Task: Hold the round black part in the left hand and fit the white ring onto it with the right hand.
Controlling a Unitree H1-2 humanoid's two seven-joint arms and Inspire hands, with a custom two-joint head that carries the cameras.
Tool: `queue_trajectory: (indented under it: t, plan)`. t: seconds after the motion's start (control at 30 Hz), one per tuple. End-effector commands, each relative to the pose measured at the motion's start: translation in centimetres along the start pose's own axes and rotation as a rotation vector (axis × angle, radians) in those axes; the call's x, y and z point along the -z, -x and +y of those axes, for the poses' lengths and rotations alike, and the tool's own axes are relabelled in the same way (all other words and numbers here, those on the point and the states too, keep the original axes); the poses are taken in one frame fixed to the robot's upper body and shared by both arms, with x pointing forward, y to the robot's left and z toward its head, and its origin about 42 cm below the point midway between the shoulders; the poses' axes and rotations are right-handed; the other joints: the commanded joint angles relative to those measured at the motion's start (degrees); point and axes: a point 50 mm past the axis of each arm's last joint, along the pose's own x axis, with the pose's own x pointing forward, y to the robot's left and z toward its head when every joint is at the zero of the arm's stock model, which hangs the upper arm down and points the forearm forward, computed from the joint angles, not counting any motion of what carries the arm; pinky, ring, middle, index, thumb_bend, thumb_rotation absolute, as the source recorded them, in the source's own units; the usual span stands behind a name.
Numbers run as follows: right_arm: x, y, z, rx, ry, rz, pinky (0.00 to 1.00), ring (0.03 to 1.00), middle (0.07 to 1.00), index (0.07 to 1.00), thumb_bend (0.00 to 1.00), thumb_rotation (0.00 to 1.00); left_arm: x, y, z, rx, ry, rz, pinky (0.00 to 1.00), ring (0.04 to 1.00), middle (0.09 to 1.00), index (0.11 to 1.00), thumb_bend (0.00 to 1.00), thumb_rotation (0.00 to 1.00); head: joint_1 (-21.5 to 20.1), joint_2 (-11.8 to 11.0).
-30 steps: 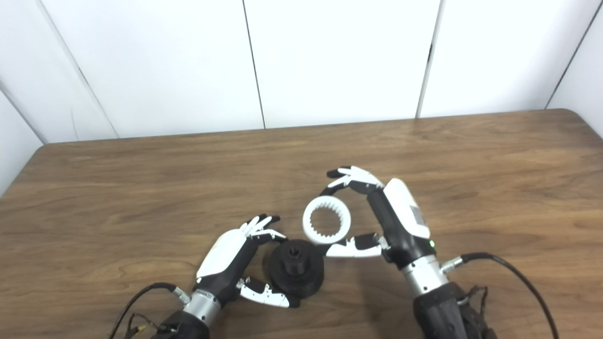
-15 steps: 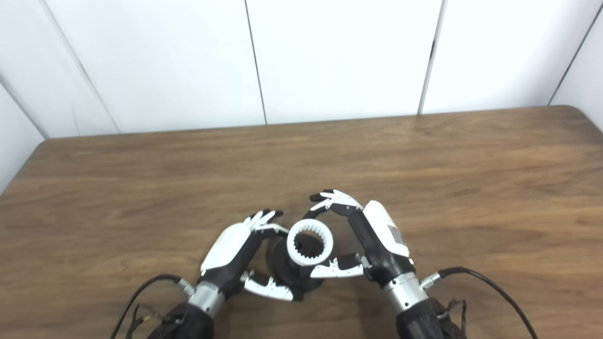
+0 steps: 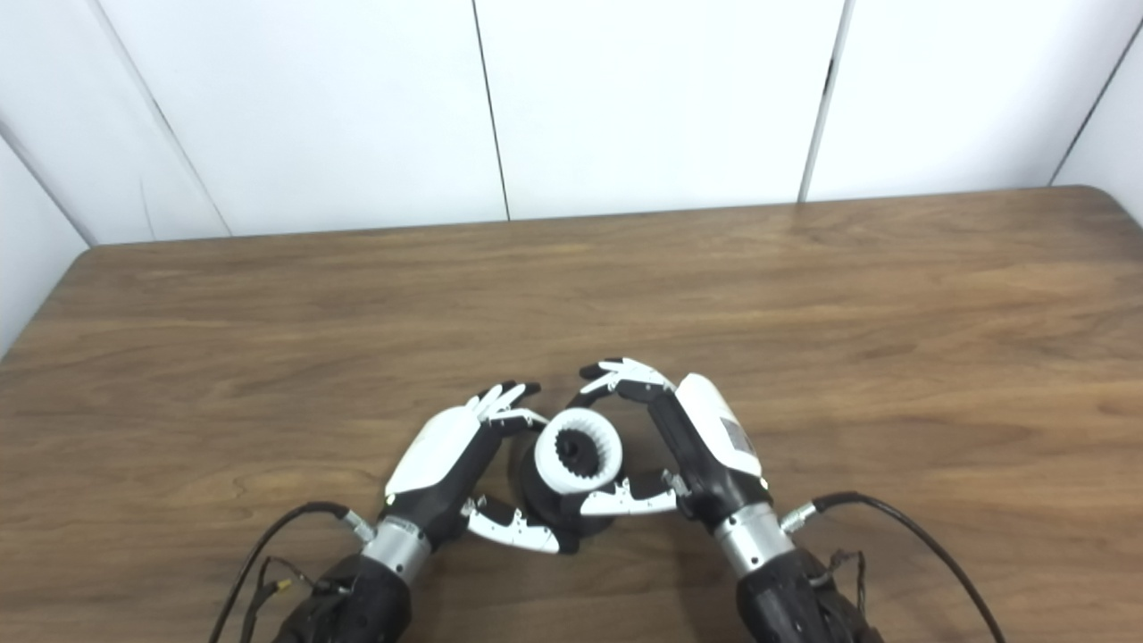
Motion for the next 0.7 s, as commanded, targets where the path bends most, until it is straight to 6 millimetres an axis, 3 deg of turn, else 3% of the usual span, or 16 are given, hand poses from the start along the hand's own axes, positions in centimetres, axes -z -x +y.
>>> queue_trajectory:
  t: [0.0, 0.3, 0.67]
  plan:
    - [0.0, -1.1, 0.2, -0.007, 0.028, -0.001, 0.8, 0.871, 0.799, 0.483, 0.52, 0.14, -0.8, -0.3, 0.5, -0.003, -0.018, -0.031, 1.0, 1.0, 0.961, 0.621, 1.0, 0.3, 0.1, 0.3]
    - [0.3, -1.8, 0.2, -0.016, 0.042, 0.006, 0.81, 0.869, 0.795, 0.483, 0.52, 0.14, -0.9, -0.3, 0.5, 0.009, -0.022, -0.025, 1.0, 1.0, 0.965, 0.624, 0.99, 0.3, 0.5, 0.7]
    - [-0.7, -2.0, -0.1, -0.04, 0.116, -0.036, 0.93, 0.88, 0.803, 0.483, 0.52, 0.15, -0.8, -0.2, 0.6, 0.007, -0.021, -0.027, 1.0, 1.0, 0.959, 0.62, 0.99, 0.3, 0.3, 1.0]
